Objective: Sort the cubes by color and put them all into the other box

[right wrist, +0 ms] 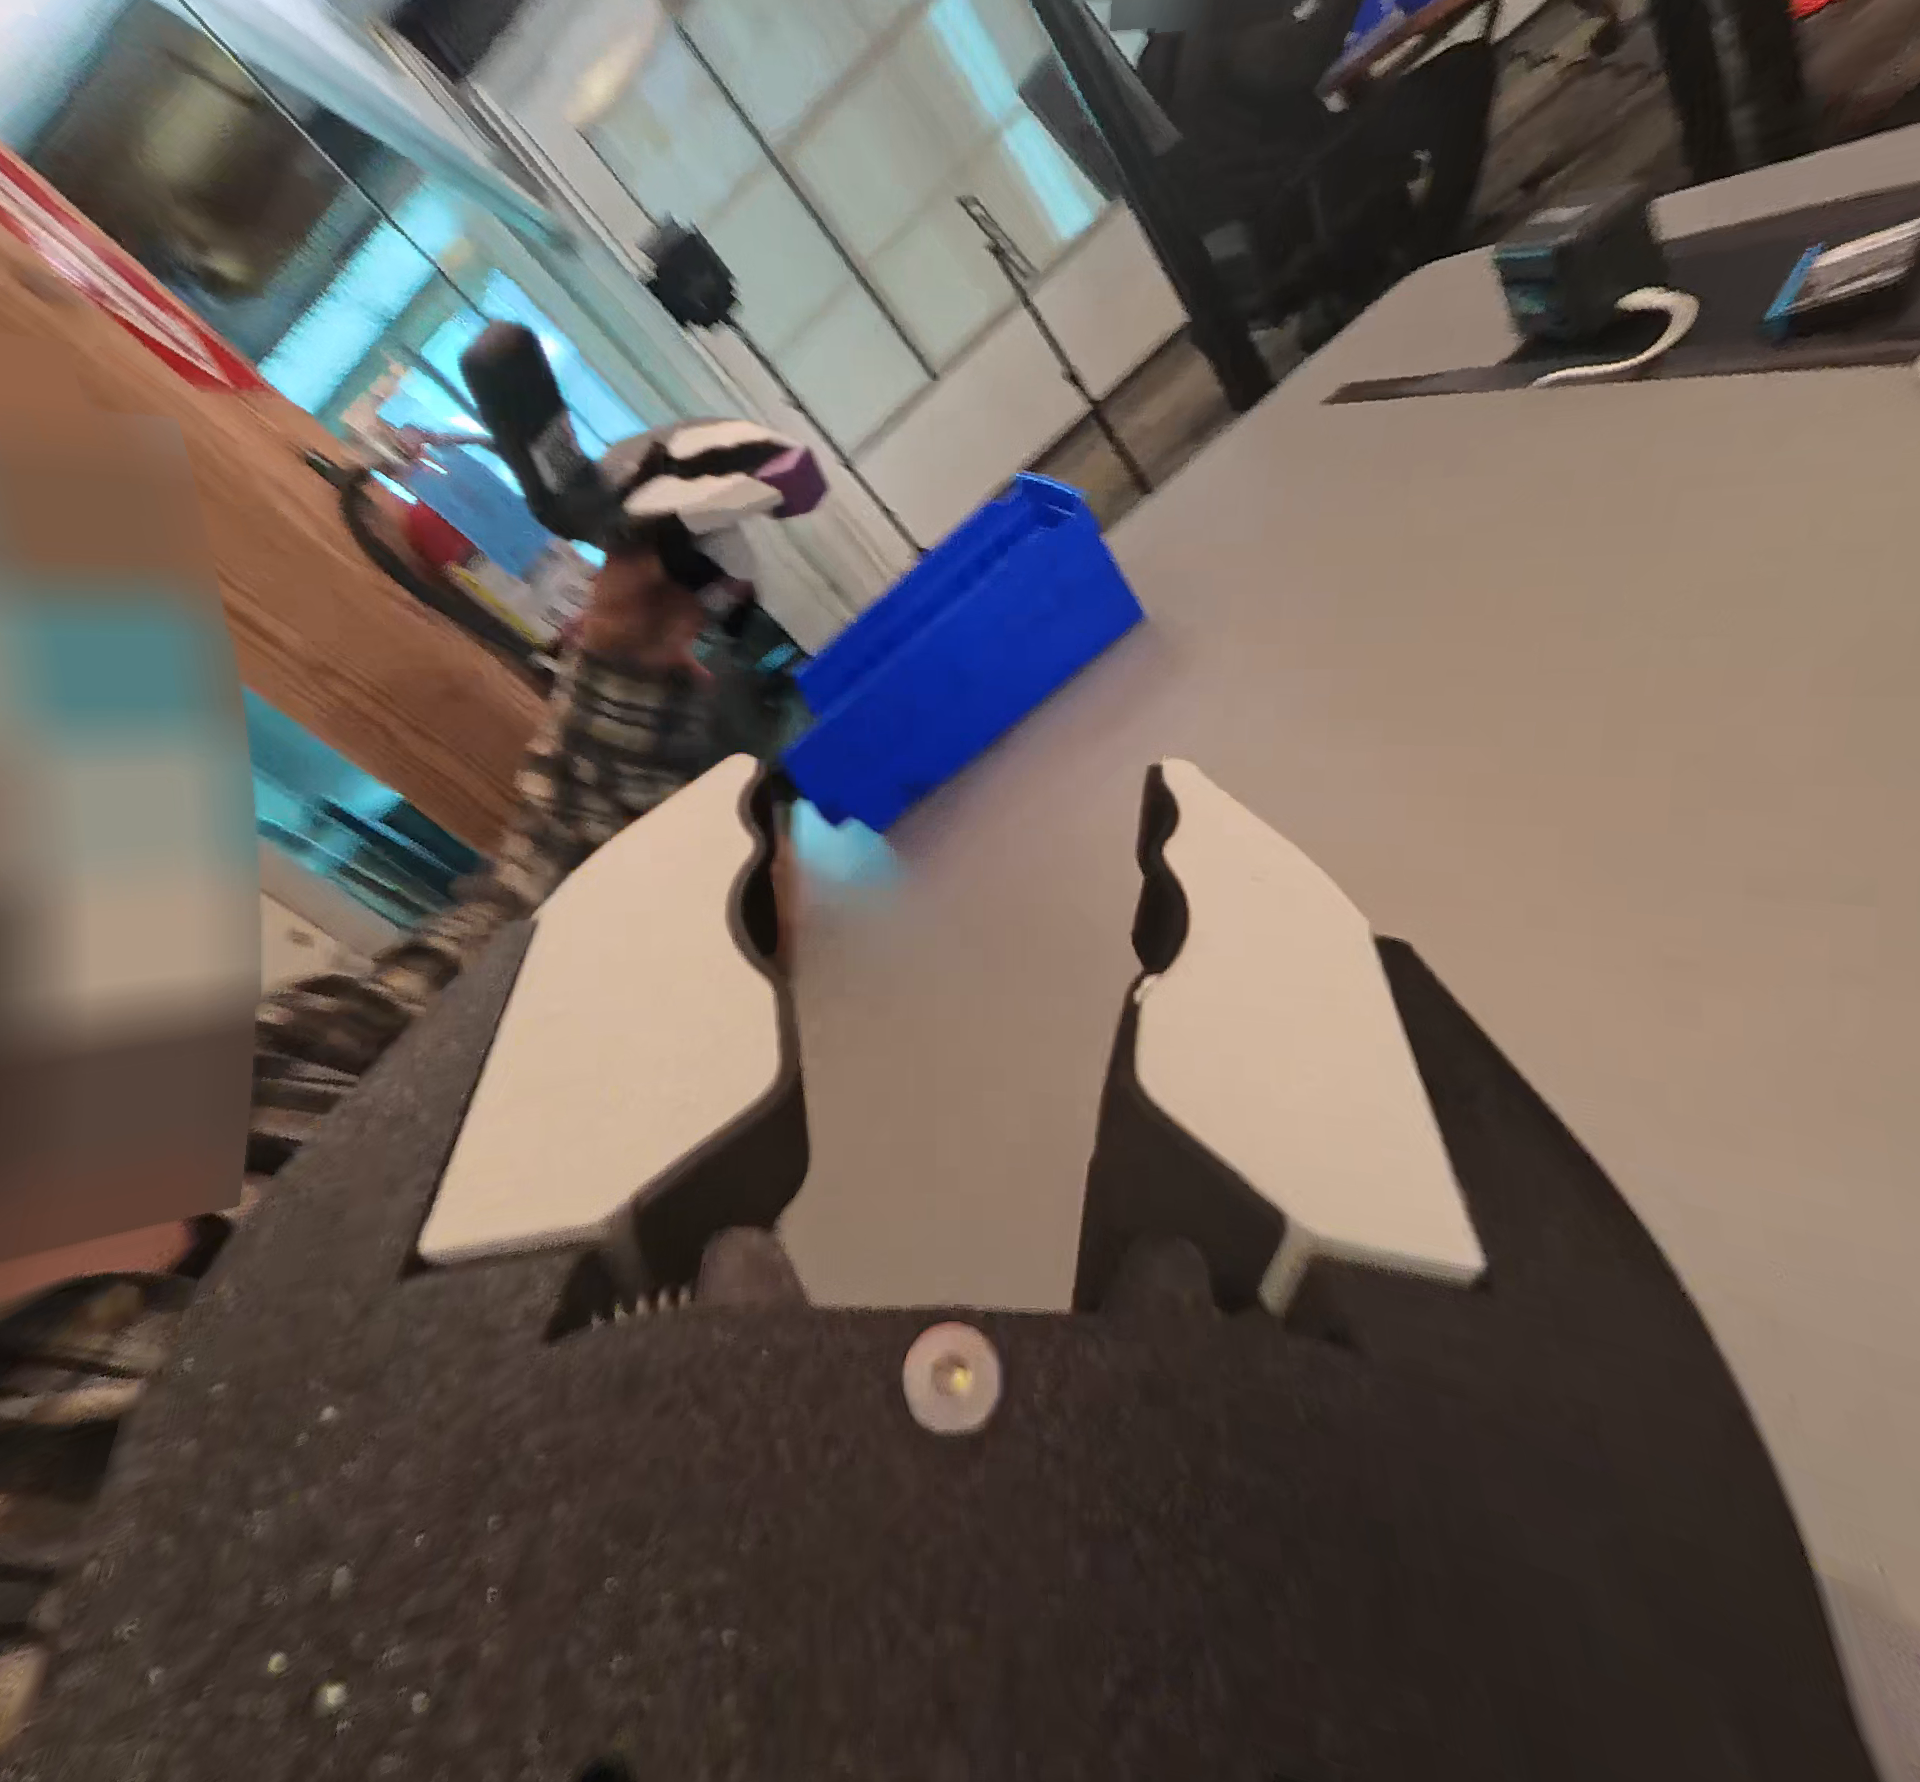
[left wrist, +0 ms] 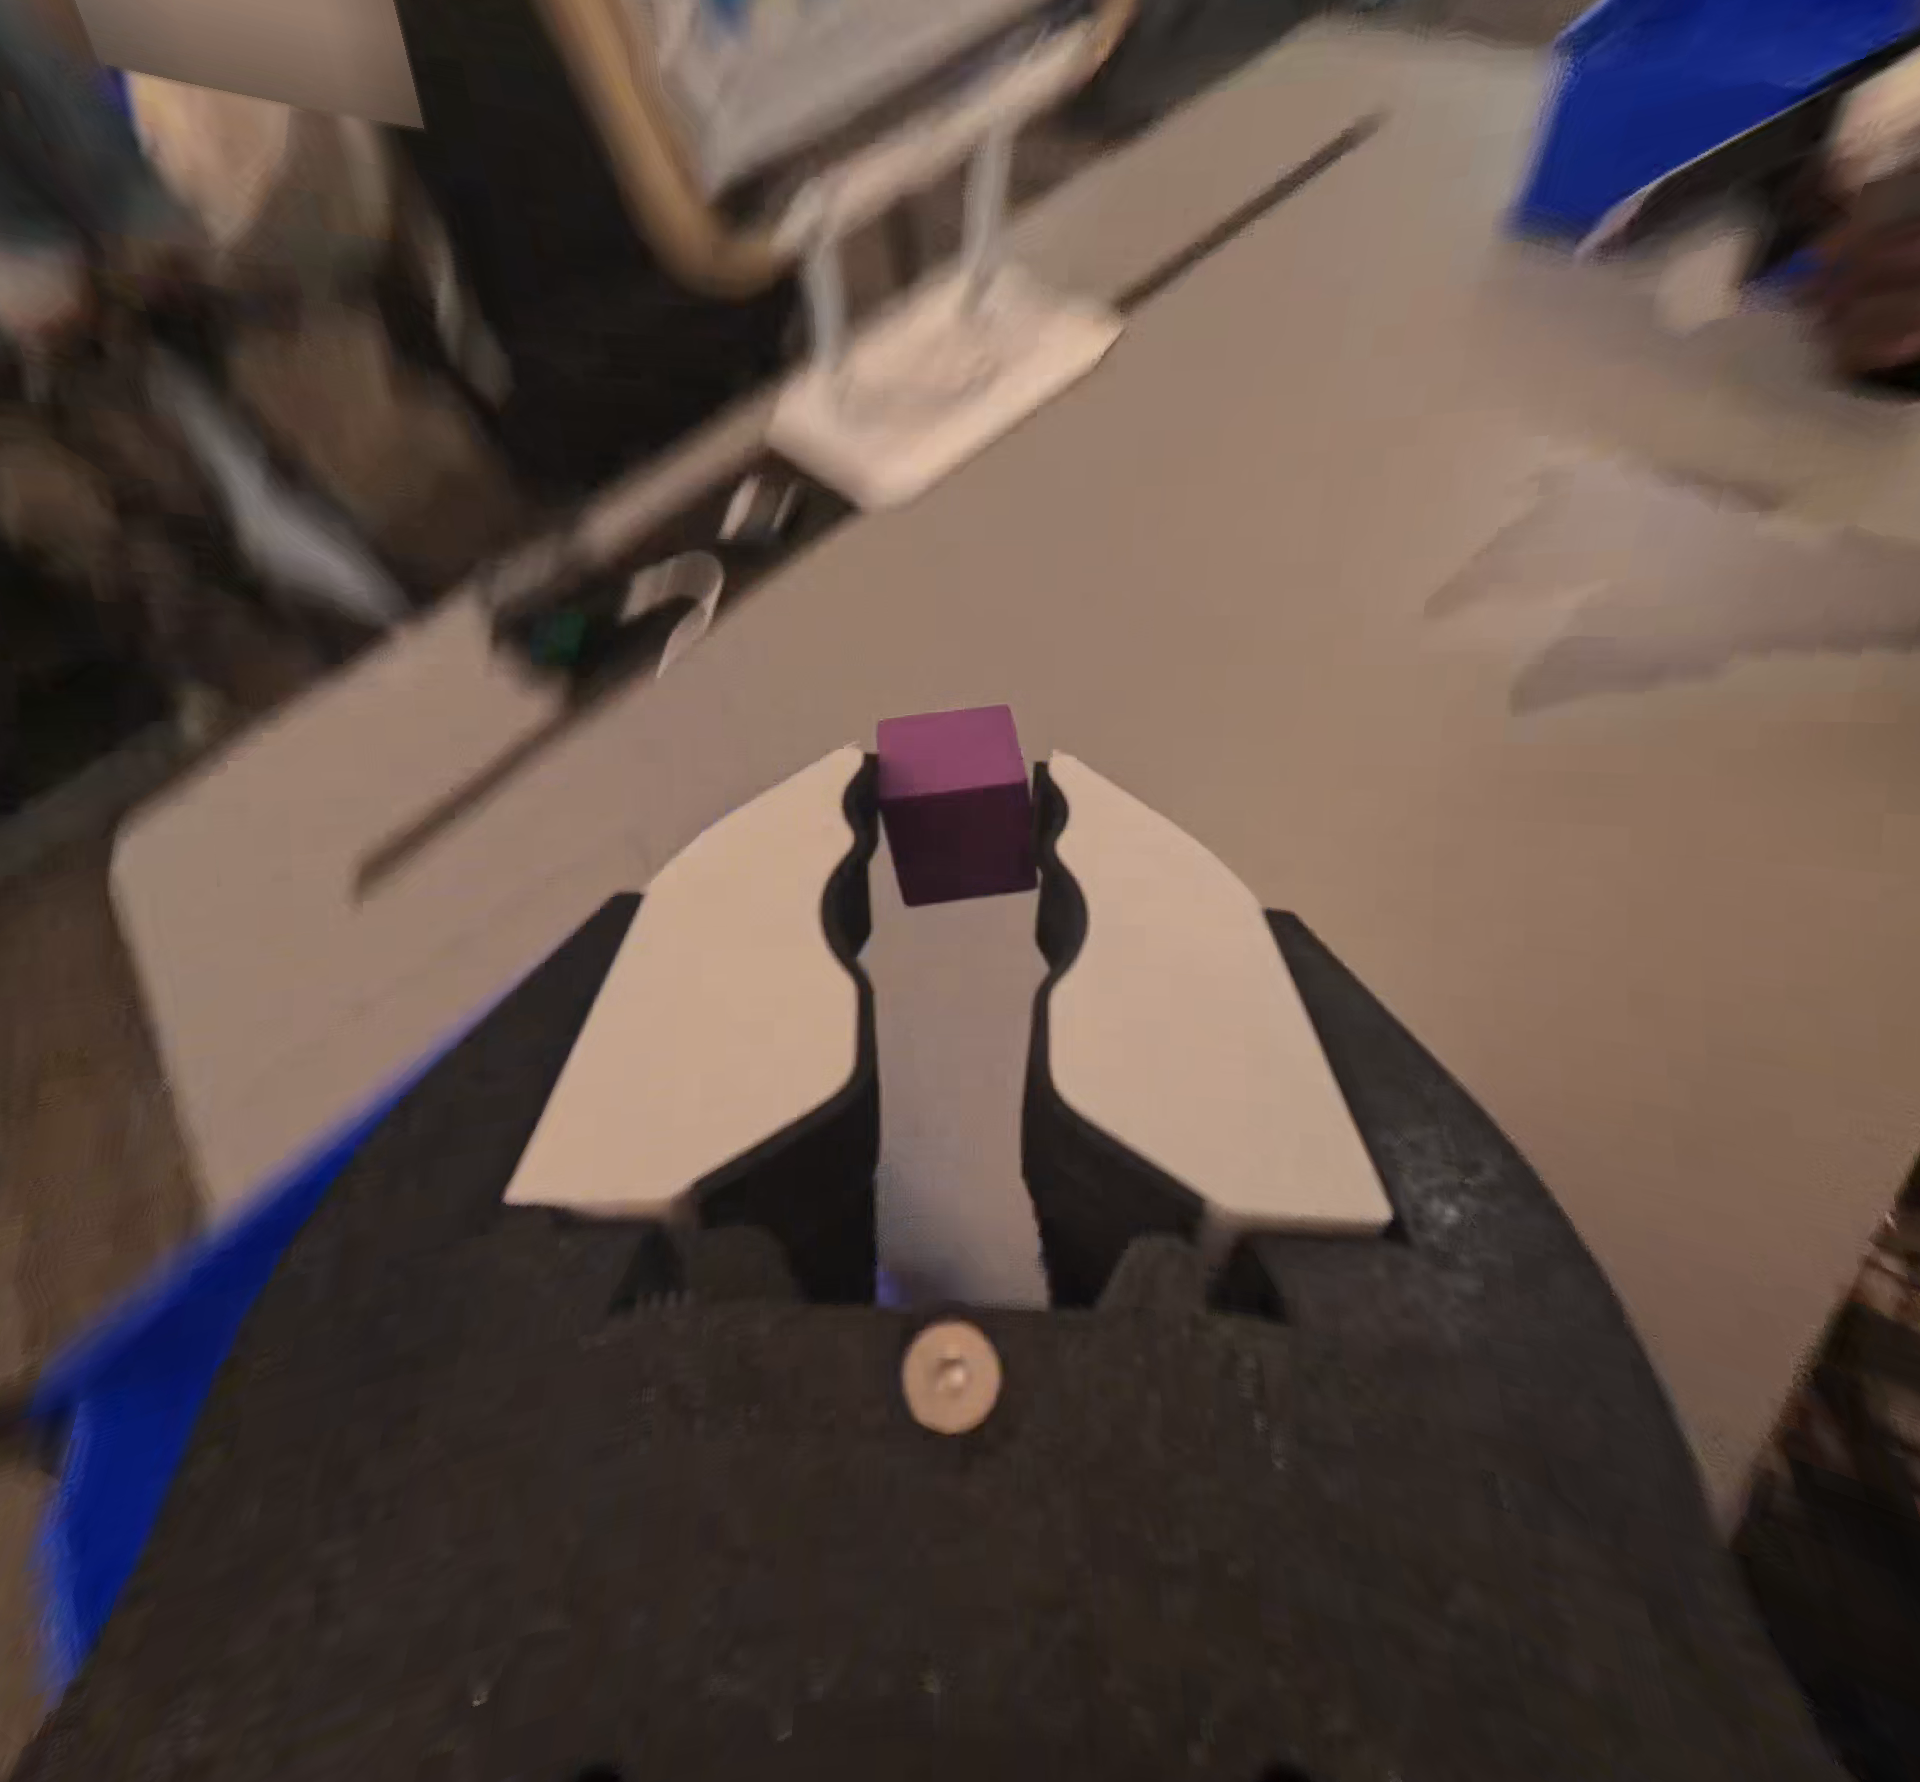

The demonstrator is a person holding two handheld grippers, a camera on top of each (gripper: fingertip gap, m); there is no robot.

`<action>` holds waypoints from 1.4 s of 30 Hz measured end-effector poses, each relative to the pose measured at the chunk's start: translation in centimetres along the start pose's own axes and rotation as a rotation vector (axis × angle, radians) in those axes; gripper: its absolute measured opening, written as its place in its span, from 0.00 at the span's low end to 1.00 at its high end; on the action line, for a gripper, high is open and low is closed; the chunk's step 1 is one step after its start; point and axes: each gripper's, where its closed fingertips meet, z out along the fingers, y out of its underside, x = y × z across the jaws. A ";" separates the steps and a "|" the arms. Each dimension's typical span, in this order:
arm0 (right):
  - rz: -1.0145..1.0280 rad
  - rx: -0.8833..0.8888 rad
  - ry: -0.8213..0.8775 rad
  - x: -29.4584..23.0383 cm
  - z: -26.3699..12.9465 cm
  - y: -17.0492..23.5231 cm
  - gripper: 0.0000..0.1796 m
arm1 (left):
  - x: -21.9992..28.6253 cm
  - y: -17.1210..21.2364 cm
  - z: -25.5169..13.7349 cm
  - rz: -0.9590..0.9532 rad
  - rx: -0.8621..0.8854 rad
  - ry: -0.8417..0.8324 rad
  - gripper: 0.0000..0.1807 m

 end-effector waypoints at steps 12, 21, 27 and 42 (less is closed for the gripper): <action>0.464 -0.024 -0.274 -4.8 0.6 1.0 0.39 | 25.3 -10.4 14.4 0.423 0.612 0.504 0.15; 0.505 -0.075 -0.286 -4.9 -1.1 2.6 0.24 | 30.0 -10.3 17.4 0.500 0.617 0.509 0.15; 0.325 -0.103 -0.070 -2.8 -6.6 1.7 0.15 | 31.6 -9.4 18.9 0.413 0.561 0.541 0.23; 0.082 -0.393 1.083 11.8 -38.7 -4.6 0.15 | 32.3 -7.2 21.8 0.262 0.467 0.611 0.25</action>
